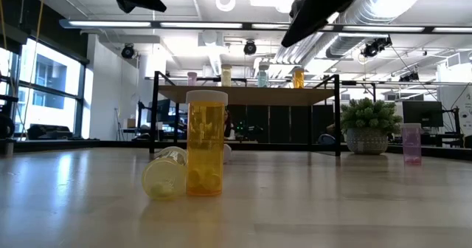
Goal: Pick and place medicine bottles onto shelf by color
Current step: Put the orange pill bottle aligned with the other orange pill bottles on the shelf
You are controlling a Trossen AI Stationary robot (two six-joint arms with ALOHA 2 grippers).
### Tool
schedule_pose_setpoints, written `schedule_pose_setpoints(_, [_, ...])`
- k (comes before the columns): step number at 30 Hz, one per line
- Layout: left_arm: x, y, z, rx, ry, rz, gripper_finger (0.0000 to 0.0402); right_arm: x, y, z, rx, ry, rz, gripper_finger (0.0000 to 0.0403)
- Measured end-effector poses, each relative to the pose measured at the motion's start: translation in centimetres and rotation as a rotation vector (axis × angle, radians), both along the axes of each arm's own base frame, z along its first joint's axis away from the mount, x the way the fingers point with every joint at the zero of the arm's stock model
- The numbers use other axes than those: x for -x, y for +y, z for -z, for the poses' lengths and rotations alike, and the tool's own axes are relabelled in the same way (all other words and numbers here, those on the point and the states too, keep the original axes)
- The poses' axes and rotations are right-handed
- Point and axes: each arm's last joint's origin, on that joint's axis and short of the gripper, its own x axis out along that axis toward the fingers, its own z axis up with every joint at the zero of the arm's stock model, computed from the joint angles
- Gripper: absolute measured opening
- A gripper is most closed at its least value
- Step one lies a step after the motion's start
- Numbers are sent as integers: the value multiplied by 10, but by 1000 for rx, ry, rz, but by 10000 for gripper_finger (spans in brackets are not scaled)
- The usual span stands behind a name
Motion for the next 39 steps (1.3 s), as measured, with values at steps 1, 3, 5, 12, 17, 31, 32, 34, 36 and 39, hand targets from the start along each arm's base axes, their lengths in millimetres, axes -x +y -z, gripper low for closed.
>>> schedule_pose_setpoints(1, [0,-2,0,4,-1,8,229,1,2,4,-12,-1,-1,154])
schedule_pose_setpoints(3, [-1,-7,0,6,-3,28,229,2,5,11,-44,-4,1,154])
schedule_pose_setpoints(5, [-1,-11,0,0,-2,43,229,2,9,14,-76,-23,4,154])
schedule_pose_setpoints(12, [0,-28,1,4,2,31,229,3,16,31,-172,-70,67,154])
schedule_pose_setpoints(17, [-3,-39,6,-2,25,21,229,4,24,38,-187,-126,34,155])
schedule_pose_setpoints(31, [-24,-77,36,-15,164,16,229,-9,51,36,-241,-329,-73,206])
schedule_pose_setpoints(32, [-25,-80,38,-13,168,24,229,-11,54,38,-241,-338,-84,206])
schedule_pose_setpoints(34, [-26,-86,41,-10,179,41,229,-13,60,41,-234,-346,-107,207])
schedule_pose_setpoints(36, [-25,-91,42,3,179,50,229,-16,67,45,-239,-371,-129,207])
schedule_pose_setpoints(39, [-24,-98,43,20,174,62,229,-21,76,52,-244,-406,-160,207])
